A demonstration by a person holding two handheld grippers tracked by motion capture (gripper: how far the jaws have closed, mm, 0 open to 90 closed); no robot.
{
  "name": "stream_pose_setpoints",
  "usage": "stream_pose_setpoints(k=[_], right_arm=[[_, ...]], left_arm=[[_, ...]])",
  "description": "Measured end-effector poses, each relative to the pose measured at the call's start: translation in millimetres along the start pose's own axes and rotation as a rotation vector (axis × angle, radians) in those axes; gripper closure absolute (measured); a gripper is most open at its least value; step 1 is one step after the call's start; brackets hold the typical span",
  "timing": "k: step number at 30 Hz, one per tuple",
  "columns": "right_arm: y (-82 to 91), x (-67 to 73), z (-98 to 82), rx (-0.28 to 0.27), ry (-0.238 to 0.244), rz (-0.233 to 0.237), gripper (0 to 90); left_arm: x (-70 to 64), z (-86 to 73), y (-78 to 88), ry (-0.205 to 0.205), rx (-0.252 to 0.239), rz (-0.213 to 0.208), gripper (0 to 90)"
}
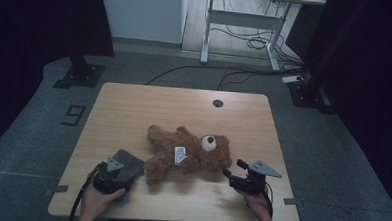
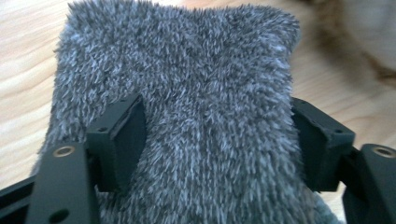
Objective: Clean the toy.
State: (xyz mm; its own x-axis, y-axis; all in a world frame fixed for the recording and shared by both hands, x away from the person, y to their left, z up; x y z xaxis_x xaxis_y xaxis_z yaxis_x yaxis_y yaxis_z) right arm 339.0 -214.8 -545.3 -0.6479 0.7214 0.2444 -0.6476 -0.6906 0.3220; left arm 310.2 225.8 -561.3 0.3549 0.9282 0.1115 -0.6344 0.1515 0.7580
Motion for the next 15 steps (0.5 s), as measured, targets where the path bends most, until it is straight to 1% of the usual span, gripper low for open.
stream_pose_setpoints(k=[2,5,8,10,13,15], right_arm=[[0.6,-1.2,-0.1,-0.001,-0.005,-0.001,24.0],[0.8,-2.1,-0.1,-0.004,-0.006,-0.004,24.0],[0.1,-0.9,0.0,-0.001,-0.005,-0.003,24.0],[-1.0,0.2,0.0,0.002,0.001,-0.001,24.0],[-2.2,1.5,-0.4,0.007,0.0,0.003,23.9],[-2.2,1.4,-0.5,0.006,0.001,0.004,23.9]], left_arm=[[12.4,-4.2,3.5,0.014,0.012,0.03,26.8],[28.6,-12.1,8.9,0.031,0.029,0.047,26.7],[38.6,-18.1,12.5,0.039,0.036,0.064,26.7],[42.4,-21.0,14.0,0.046,0.034,0.063,26.7],[42.9,-21.3,14.9,0.049,0.028,0.055,25.9],[41.9,-17.4,18.9,0.061,0.002,0.04,23.9]])
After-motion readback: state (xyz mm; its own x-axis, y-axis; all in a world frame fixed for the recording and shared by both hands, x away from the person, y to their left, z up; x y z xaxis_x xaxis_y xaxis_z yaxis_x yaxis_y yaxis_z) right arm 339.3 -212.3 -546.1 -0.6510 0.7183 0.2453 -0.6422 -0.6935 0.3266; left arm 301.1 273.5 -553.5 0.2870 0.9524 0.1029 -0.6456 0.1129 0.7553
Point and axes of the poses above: each handheld gripper's, and its own axes: y roughly backward along the jaws, z roughly out of its top, x roughly to its left, the point moved 4 cm from there along -y, roughly forward along the jaws, and after that the axes turned 8 degrees about z, right-handed, at the moved point
